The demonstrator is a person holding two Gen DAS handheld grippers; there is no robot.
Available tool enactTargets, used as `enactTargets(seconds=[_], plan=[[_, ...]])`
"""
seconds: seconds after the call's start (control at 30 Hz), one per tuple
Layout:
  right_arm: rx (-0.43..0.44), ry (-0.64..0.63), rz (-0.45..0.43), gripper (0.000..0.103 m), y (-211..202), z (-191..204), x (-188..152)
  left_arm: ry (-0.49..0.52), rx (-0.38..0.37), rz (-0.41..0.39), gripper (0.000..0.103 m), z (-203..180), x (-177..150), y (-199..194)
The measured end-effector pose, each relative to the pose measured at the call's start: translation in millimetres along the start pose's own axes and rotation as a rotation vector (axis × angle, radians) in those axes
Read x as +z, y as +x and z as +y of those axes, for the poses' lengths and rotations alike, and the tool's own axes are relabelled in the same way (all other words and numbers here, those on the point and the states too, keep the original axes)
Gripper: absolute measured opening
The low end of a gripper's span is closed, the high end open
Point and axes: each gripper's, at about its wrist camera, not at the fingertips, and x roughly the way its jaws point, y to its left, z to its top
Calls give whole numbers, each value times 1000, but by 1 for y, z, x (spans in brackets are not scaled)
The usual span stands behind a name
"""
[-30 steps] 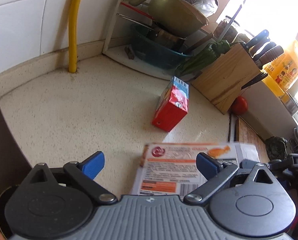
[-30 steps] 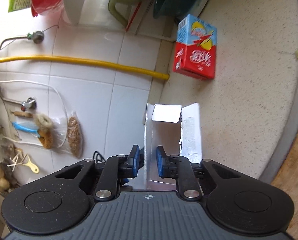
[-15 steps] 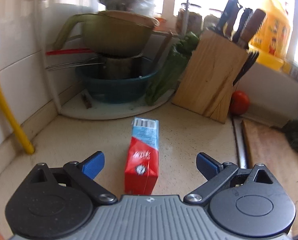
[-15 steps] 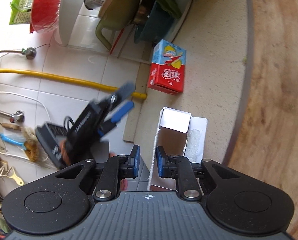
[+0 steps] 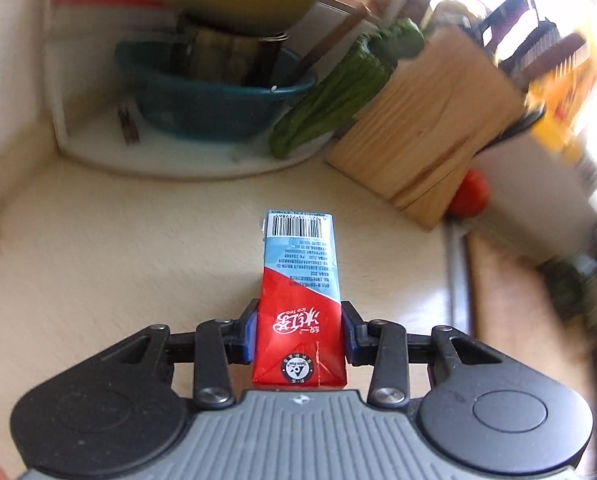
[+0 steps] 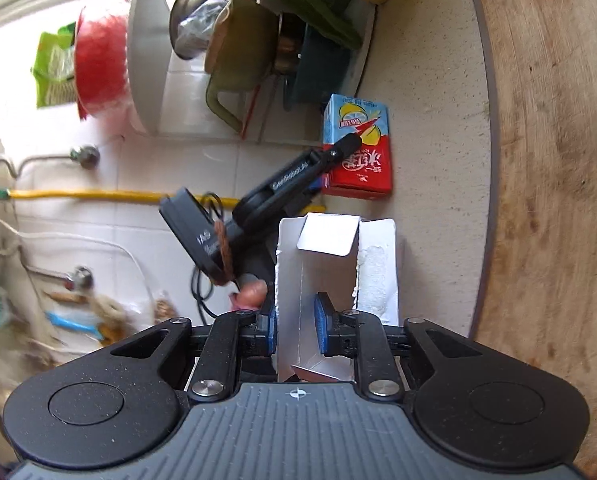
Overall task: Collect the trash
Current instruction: 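Carry the juice carton and snack box down to the trash bin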
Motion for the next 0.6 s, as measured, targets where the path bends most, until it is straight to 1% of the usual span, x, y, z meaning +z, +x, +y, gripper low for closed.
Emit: enactTargets(seconds=[0.07,0.1,0.23,0.4,0.5,0.6], plan=[[27,55,-5,26,3,-10,2,-64,-49,-9,37,9,-2,-5],[56,89,-10,26,4,-16,3,-82,-63,-20,37,11,-3,-9],[157,161,-43,26,1,-28,2,-120,-89,-49,37,17,-3,-21],[190,149,-60,26,-4,-21,4,-133,-79,-102,37,23,2,-40],[204,127,-71,26,-8,-14,6,-119,-52,-128,37,26,4,-50],[216,120,-74,26,-10,-12,7,-129,-38,-152,37,29,1,-61]])
